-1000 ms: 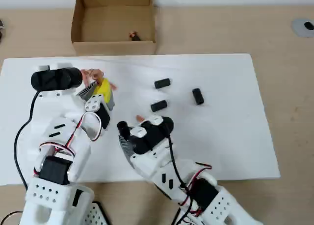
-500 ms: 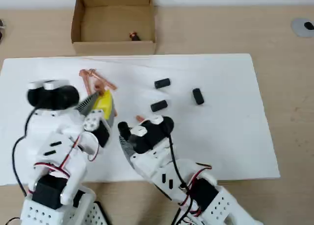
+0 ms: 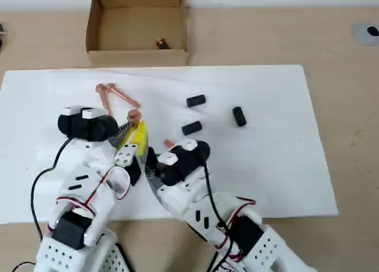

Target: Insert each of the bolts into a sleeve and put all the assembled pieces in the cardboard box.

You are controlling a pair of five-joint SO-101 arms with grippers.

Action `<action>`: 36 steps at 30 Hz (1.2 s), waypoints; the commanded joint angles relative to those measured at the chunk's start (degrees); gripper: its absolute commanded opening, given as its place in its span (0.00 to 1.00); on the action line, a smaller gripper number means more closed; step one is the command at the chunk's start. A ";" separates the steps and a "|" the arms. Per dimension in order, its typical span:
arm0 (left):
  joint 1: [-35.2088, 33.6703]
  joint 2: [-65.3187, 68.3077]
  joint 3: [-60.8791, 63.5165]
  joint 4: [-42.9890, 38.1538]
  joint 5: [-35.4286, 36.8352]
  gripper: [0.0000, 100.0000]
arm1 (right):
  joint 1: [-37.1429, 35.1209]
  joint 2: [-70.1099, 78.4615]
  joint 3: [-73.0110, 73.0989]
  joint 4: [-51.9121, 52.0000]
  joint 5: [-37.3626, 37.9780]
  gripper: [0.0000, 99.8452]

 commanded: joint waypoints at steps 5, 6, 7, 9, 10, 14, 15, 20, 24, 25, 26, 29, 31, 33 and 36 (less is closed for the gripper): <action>0.70 -1.01 -0.44 -1.76 -0.09 0.01 | -0.66 -1.10 0.04 -0.35 -0.09 0.01; 0.70 -1.10 -0.88 -1.76 0.00 0.01 | -0.66 -1.10 0.04 -0.35 -0.09 0.01; 0.70 -1.10 -1.49 -1.76 0.09 0.01 | -0.66 -1.10 0.04 -0.35 -0.09 0.01; 0.62 -1.10 -3.78 -1.76 0.09 0.01 | -0.66 -1.10 0.04 -0.18 -0.09 0.01; 0.62 -1.10 -5.10 -1.76 0.09 0.01 | -0.66 -1.10 0.04 -0.09 -0.09 0.01; 0.62 -0.92 -7.47 -1.67 0.18 0.01 | -0.66 -1.10 0.04 -0.09 -0.09 0.01; 0.62 -0.84 -7.74 -1.67 0.62 0.01 | -0.66 -1.10 0.04 0.00 -0.09 0.01; 0.62 -0.84 -8.26 -1.23 2.11 0.01 | -0.66 -1.10 0.04 0.00 -0.09 0.01; 0.62 -0.75 -10.20 -1.23 2.55 0.01 | -0.66 -0.92 0.04 0.00 -0.09 0.01; 0.62 -0.75 -10.64 -1.23 2.55 0.01 | -0.66 -0.92 0.04 0.00 -0.09 0.01; 0.62 -0.75 -10.99 -1.23 2.55 0.01 | -0.66 -0.92 0.04 0.00 -0.09 0.01; 0.62 -0.66 -11.78 -1.23 2.46 0.01 | -0.66 -0.92 0.04 0.00 -0.09 0.01; 0.62 -0.66 -12.22 -0.79 2.46 0.01 | -0.66 -0.92 0.04 0.00 -0.09 0.01; 0.79 -0.66 -12.66 0.62 2.46 0.01 | -0.66 -0.92 0.04 0.00 -0.09 0.01; 2.55 -0.66 -12.84 3.16 2.29 0.01 | -0.66 -0.66 0.04 0.00 -0.09 0.01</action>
